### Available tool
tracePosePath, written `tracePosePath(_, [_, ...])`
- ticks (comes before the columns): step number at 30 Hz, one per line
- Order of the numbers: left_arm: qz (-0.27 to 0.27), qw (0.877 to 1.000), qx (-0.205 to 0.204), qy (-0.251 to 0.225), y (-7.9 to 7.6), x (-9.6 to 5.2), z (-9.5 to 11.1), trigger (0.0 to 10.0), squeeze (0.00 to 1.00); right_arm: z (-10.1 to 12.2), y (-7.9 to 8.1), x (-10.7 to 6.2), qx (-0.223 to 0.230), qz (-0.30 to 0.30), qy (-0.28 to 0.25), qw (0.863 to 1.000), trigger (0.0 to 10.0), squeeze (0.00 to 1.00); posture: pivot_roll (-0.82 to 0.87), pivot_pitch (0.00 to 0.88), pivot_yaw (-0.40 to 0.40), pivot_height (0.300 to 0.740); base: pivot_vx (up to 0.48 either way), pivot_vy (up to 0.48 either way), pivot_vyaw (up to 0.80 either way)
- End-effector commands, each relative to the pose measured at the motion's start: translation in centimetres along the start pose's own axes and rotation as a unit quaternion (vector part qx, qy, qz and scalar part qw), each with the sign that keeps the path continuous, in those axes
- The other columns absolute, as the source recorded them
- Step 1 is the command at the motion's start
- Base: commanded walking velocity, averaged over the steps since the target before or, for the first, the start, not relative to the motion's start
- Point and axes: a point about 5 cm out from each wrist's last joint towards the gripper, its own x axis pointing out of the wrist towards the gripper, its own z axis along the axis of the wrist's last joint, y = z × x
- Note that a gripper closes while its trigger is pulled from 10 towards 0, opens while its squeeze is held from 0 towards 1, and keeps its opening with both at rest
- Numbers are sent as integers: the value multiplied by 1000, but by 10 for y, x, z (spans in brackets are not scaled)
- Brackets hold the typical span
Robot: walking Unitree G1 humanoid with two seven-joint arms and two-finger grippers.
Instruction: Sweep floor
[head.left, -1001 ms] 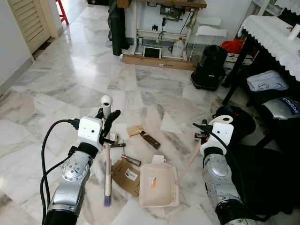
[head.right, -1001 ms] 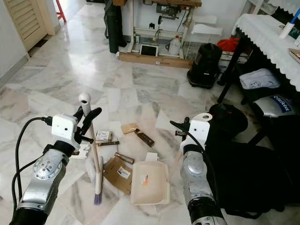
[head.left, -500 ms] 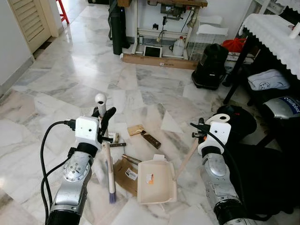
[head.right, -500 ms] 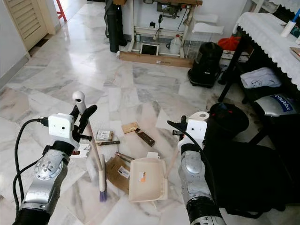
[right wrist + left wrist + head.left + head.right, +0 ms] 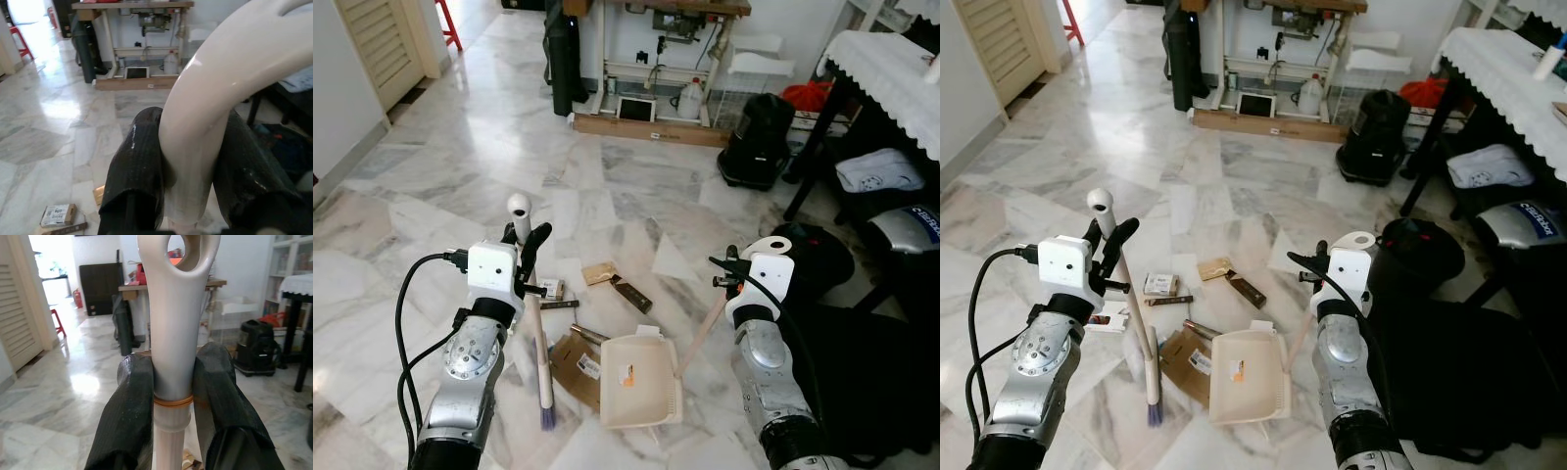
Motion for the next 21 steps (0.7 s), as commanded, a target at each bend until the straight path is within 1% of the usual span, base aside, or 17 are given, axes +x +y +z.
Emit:
tracePosePath(1, [-6,1000,8,-26,-2,6,11,10000,0,12,1,5,-1,2,-30,1000,10000,0,85,75,-79,740,337,0,0])
tracePosePath(11, [-12,999,9,-29,-4,8,12,10000,0,12,2,5,-1,3,-30,1000,10000,0,87,74,-80,740,359,0,0])
tracePosePath(17, [-19,999,10,-36,-6,8,14,10000,0,12,2,5,-2,4,-30,1000,10000,0,87,76,-81,740,0,0,0])
tracePosePath(21, [-29,998,20,-42,-6,8,18,10000,0,11,2,4,-6,3,-29,1000,10000,0,87,76,-81,740,0,0,0])
